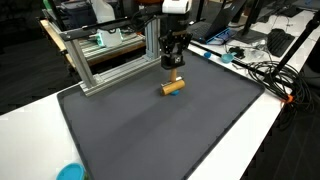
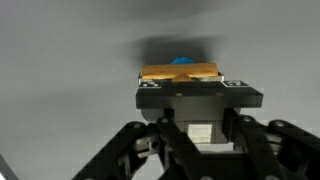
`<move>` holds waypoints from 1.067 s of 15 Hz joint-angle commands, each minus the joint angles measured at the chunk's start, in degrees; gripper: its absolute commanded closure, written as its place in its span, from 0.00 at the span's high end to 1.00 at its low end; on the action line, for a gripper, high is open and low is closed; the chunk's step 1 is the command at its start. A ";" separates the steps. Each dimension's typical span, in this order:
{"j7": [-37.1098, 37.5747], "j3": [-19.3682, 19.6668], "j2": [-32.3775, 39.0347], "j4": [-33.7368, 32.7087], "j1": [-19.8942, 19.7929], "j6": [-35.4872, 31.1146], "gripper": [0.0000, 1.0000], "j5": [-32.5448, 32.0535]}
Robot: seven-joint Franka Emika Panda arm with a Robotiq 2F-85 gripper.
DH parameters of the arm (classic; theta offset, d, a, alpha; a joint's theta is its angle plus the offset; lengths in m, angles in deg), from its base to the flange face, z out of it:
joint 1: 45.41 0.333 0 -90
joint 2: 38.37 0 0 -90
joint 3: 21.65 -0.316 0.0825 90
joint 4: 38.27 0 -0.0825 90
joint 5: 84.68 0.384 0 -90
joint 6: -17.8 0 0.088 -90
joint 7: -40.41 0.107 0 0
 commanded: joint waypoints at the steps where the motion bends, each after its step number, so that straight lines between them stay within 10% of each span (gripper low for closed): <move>1: -0.70 0.17 0.35 -0.10 0.22 -0.44 0.21 1.03; 16: -1.19 0.33 3.32 -0.61 -0.19 1.56 0.21 2.38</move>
